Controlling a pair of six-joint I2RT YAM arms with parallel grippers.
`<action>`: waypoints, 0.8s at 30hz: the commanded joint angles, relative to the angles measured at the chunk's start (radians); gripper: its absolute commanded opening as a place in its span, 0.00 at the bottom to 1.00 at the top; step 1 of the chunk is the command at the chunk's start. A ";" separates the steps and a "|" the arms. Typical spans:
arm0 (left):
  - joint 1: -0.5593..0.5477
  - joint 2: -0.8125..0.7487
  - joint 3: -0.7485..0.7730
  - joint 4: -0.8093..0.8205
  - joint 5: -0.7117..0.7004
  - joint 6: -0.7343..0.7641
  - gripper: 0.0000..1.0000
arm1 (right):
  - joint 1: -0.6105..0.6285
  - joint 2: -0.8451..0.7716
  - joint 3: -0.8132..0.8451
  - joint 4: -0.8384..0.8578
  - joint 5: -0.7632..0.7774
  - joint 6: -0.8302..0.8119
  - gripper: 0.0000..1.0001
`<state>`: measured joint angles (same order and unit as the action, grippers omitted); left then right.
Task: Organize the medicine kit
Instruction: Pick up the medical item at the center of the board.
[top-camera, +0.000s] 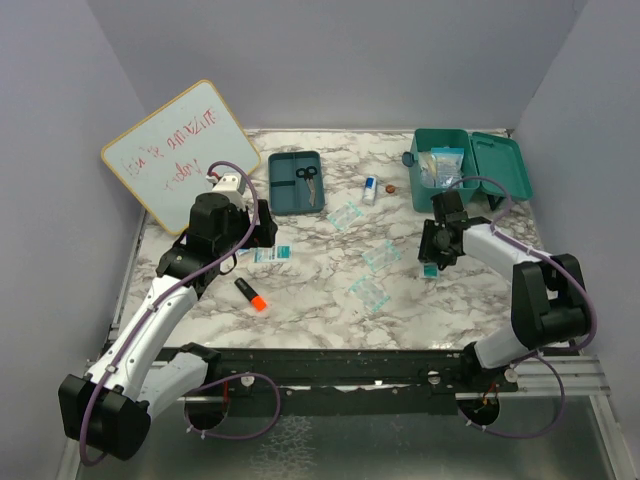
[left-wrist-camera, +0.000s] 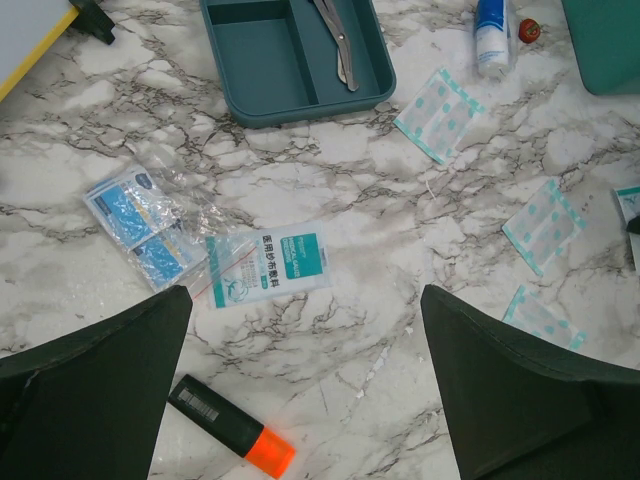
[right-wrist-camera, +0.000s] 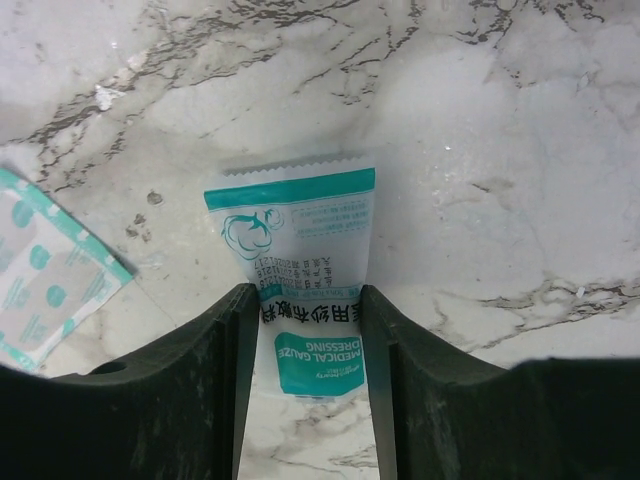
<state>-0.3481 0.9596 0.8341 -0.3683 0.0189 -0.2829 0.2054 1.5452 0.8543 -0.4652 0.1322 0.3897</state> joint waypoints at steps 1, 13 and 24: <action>0.000 0.004 -0.007 0.007 0.002 0.003 0.99 | -0.001 -0.063 -0.020 0.012 -0.059 -0.031 0.49; 0.000 0.034 0.041 0.073 0.213 -0.117 0.98 | 0.030 -0.255 -0.022 0.050 -0.305 0.000 0.48; 0.000 0.146 0.062 0.272 0.458 -0.307 0.90 | 0.257 -0.293 -0.006 0.222 -0.408 0.193 0.48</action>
<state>-0.3481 1.0592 0.8604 -0.2012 0.3397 -0.5049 0.3939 1.2556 0.8356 -0.3511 -0.2077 0.4843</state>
